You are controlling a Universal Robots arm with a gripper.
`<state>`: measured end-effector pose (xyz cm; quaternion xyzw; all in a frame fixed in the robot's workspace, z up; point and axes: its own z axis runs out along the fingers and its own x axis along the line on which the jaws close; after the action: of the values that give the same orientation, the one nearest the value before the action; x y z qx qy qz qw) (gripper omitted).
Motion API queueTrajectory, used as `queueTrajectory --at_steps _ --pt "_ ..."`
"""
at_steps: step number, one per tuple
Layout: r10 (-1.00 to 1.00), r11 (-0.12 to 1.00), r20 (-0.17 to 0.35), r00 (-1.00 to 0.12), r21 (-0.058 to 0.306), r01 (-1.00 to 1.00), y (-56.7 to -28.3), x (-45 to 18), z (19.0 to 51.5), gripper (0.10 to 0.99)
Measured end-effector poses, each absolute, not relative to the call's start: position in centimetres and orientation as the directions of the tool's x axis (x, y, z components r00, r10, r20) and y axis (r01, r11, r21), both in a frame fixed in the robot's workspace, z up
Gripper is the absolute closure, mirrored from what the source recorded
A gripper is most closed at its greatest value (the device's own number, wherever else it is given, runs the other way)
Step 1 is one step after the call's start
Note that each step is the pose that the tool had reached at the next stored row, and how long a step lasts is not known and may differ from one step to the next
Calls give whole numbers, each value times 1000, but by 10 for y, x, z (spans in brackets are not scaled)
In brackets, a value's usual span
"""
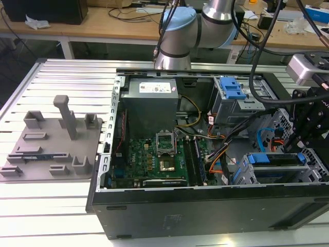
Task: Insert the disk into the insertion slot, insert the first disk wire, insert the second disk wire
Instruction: 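Insert the first disk wire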
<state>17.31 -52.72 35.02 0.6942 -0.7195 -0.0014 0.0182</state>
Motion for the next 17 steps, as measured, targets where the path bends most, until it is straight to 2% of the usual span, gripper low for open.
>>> queueTrajectory --at_steps 17 --pt "-999 46 29 -45 27 -999 -528 173 349 918"
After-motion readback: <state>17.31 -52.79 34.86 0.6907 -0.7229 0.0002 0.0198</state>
